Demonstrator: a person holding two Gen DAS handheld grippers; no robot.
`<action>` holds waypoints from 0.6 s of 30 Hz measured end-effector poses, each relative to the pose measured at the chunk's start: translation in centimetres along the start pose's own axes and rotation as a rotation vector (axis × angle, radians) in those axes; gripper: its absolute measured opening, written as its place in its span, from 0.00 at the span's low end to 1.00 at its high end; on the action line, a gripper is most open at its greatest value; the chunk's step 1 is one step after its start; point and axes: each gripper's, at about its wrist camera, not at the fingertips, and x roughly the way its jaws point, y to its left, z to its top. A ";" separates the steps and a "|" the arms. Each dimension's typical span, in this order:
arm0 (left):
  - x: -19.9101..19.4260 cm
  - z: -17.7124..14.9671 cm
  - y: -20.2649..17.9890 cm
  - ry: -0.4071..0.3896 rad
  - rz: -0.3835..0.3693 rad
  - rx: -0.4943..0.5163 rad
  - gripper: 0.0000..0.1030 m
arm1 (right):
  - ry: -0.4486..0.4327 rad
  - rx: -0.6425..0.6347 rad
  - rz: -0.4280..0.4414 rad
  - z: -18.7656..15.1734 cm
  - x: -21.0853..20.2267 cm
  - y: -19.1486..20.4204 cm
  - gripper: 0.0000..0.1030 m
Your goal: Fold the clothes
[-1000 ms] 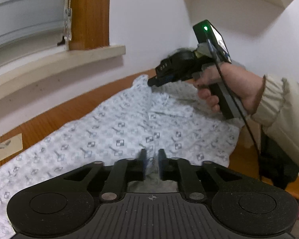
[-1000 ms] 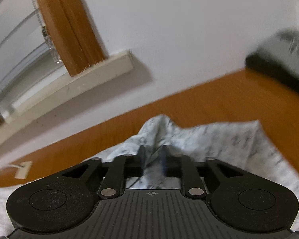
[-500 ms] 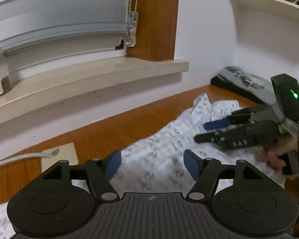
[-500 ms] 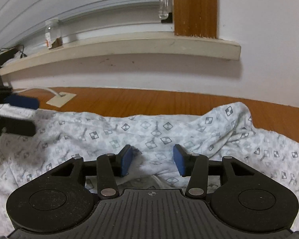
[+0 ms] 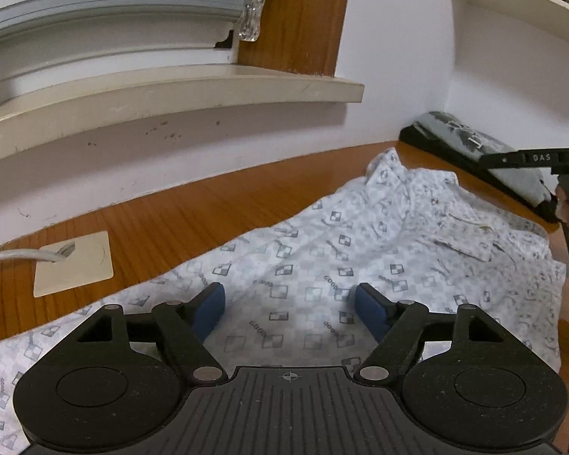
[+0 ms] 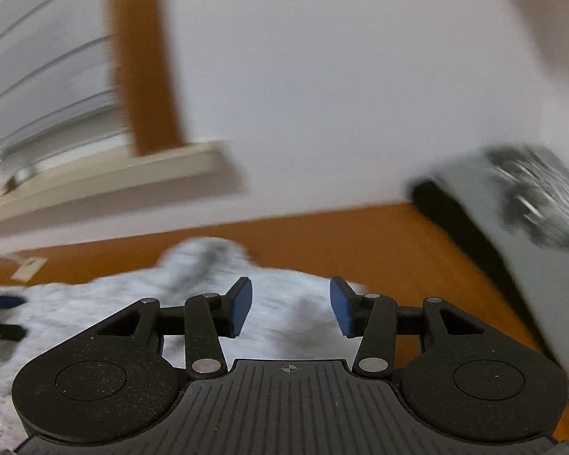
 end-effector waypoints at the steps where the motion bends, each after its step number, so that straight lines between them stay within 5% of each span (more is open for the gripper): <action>1: 0.0 0.0 0.0 0.001 0.002 0.002 0.77 | 0.016 0.017 -0.004 -0.2 0.2 -0.7 0.45; 6: 0.0 -0.1 0.0 0.002 0.006 0.004 0.77 | 0.113 0.131 0.067 -0.9 2.3 -2.4 0.45; 10: 0.0 0.0 -0.1 0.003 0.007 0.005 0.77 | 0.136 0.115 0.043 -0.9 3.4 -1.8 0.45; 12: 0.0 0.0 -0.1 0.003 0.007 0.004 0.77 | 0.146 0.104 0.027 -0.8 3.9 -1.5 0.30; 13: 0.1 0.0 -0.1 0.003 0.007 0.003 0.78 | 0.151 0.099 0.020 -0.8 4.2 -1.3 0.04; 18: 0.1 0.0 -0.1 0.004 0.010 0.004 0.78 | 0.155 0.073 -0.035 -0.6 4.1 -1.2 0.06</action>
